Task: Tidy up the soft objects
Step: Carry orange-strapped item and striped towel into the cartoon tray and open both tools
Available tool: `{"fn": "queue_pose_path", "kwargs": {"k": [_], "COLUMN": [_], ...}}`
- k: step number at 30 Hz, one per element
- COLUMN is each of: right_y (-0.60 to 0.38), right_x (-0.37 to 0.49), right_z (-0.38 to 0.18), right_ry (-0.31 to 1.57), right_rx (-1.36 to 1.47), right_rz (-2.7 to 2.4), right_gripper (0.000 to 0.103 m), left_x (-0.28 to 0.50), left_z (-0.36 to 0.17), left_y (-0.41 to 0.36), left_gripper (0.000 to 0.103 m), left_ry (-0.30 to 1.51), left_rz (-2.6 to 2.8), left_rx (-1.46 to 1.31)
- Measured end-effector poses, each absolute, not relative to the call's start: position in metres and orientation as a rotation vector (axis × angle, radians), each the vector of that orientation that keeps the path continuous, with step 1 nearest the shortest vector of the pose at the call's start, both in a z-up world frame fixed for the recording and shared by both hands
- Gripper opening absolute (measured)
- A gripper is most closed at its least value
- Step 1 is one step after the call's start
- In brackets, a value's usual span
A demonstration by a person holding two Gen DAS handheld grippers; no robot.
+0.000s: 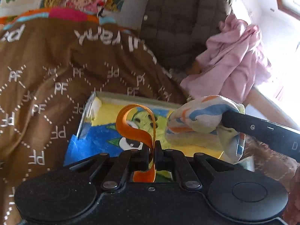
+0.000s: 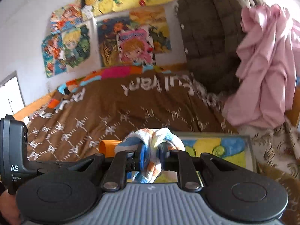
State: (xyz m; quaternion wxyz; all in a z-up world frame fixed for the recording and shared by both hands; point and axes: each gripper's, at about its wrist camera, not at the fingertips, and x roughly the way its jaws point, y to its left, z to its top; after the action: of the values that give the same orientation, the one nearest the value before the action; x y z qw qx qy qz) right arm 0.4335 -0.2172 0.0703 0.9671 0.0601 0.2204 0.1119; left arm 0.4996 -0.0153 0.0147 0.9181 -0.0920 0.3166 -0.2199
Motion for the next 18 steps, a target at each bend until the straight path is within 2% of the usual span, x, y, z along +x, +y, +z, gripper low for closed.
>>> {"fn": "queue_pose_path", "kwargs": {"k": [12, 18], "right_y": [-0.224, -0.231], "right_x": [0.454, 0.450], "right_z": [0.015, 0.009], "right_ry": [0.611, 0.643], "right_rx": [0.118, 0.108], "right_rz": [0.142, 0.110], "right_gripper": [0.020, 0.026], "left_x": [0.531, 0.534], "left_z": [-0.023, -0.027], "left_y": [-0.032, -0.041], "left_gripper": [0.005, 0.013], "left_ry": [0.790, 0.834], "left_rz": [-0.431, -0.411], "left_rx": [-0.110, -0.090]}}
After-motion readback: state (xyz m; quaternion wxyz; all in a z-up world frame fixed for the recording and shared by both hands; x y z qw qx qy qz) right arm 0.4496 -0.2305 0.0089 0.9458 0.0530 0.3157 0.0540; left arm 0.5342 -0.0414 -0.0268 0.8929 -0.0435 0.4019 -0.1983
